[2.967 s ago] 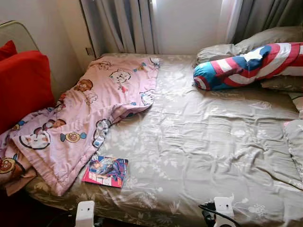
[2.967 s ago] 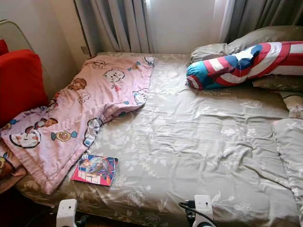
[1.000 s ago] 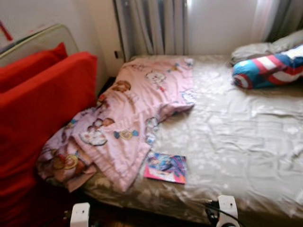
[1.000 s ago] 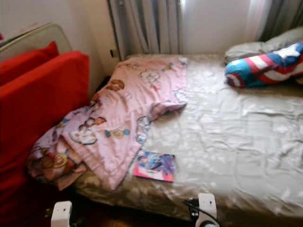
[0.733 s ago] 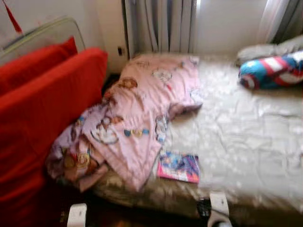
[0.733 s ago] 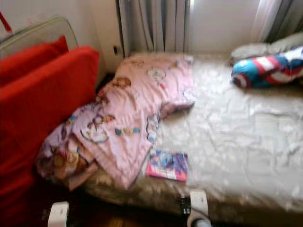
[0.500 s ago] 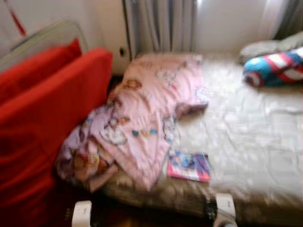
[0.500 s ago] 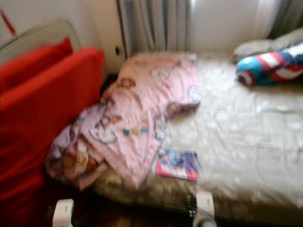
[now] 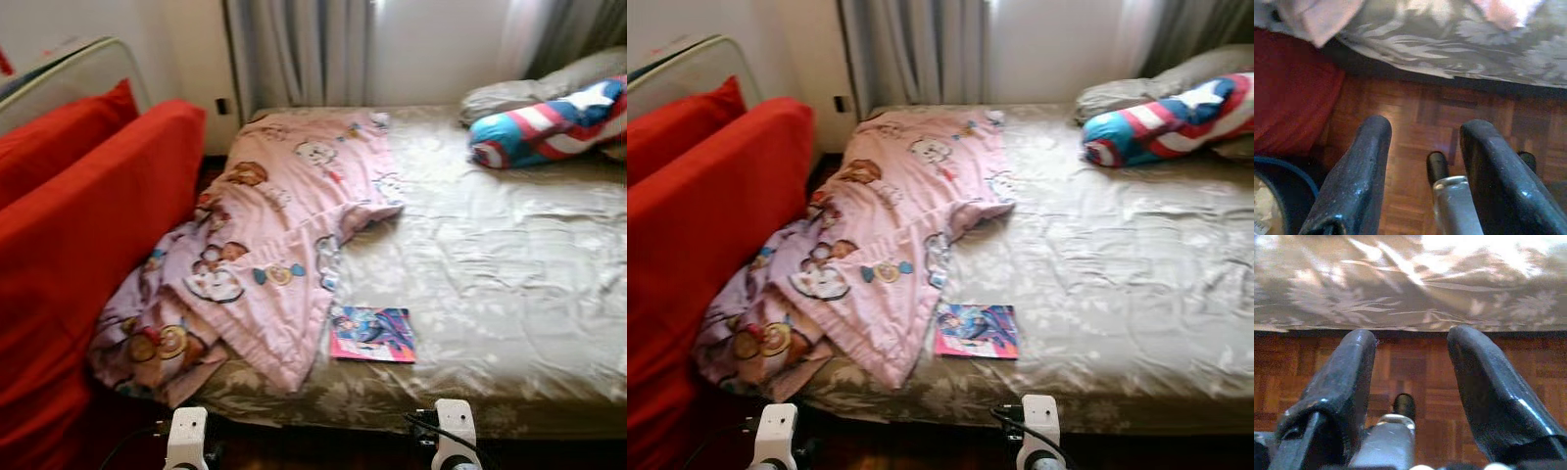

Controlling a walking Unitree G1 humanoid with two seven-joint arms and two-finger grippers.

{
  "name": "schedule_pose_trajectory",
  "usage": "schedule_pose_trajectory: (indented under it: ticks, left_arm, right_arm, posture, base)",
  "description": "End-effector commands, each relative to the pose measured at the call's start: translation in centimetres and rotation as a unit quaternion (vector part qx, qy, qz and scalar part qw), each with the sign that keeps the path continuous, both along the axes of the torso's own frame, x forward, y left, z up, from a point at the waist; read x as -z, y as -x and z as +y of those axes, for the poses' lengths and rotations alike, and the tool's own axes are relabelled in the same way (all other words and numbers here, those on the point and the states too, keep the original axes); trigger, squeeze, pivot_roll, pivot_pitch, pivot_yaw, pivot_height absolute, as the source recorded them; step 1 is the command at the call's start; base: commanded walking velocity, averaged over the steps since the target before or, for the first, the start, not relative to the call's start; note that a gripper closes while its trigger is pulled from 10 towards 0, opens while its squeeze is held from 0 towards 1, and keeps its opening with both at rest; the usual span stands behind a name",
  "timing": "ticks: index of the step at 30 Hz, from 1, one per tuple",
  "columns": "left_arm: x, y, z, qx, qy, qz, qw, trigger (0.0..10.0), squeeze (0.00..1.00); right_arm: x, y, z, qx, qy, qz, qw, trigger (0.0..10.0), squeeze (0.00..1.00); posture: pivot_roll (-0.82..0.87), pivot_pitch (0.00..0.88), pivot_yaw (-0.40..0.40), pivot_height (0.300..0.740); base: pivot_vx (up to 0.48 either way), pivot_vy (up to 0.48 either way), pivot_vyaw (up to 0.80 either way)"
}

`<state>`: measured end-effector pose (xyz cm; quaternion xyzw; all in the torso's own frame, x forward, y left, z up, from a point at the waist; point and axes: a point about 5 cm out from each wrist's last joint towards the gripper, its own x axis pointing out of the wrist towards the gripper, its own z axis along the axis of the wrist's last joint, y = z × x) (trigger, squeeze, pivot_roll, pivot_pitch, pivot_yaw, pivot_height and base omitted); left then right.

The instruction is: Clean up the room

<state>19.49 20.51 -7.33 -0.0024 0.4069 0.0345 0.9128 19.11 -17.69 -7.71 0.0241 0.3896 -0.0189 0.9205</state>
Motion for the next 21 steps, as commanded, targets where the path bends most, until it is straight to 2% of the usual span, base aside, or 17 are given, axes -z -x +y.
schedule_pose_trajectory:
  ticks: [1, 11, 17, 21]
  left_arm:
    - [0.2, 0.2, 0.0, -0.002, 0.000, 0.007, 1.000, 10.0, 0.00]
    - [0.0, 0.3, 0.6, -0.010, 0.008, -0.001, 1.000, 10.0, 0.00]
    - [0.0, 1.0, 2.1, -0.018, 0.006, 0.002, 1.000, 10.0, 0.00]
    - [0.1, 1.1, 1.8, -0.022, 0.008, 0.004, 1.000, 10.0, 0.00]
  right_arm:
    - [-0.1, -0.2, -0.1, 0.004, 0.000, -0.003, 1.000, 10.0, 0.00]
    - [-0.2, -0.3, -0.2, 0.005, 0.000, -0.006, 1.000, 10.0, 0.00]
    - [-0.2, -0.4, -0.2, 0.004, 0.000, -0.009, 1.000, 10.0, 0.00]
    - [-0.3, -0.4, -0.2, 0.004, -0.001, -0.010, 1.000, 10.0, 0.00]
  posture:
    - [-0.03, 0.000, 0.046, 0.740]
    - [-0.03, 0.000, 0.045, 0.740]
    - [-0.04, 0.000, 0.047, 0.740]
    - [-0.04, 0.000, 0.047, 0.740]
  base:
    - [0.000, 0.000, 0.00]
    - [0.000, 0.000, 0.00]
    - [0.000, 0.000, 0.00]
    - [0.000, 0.000, 0.00]
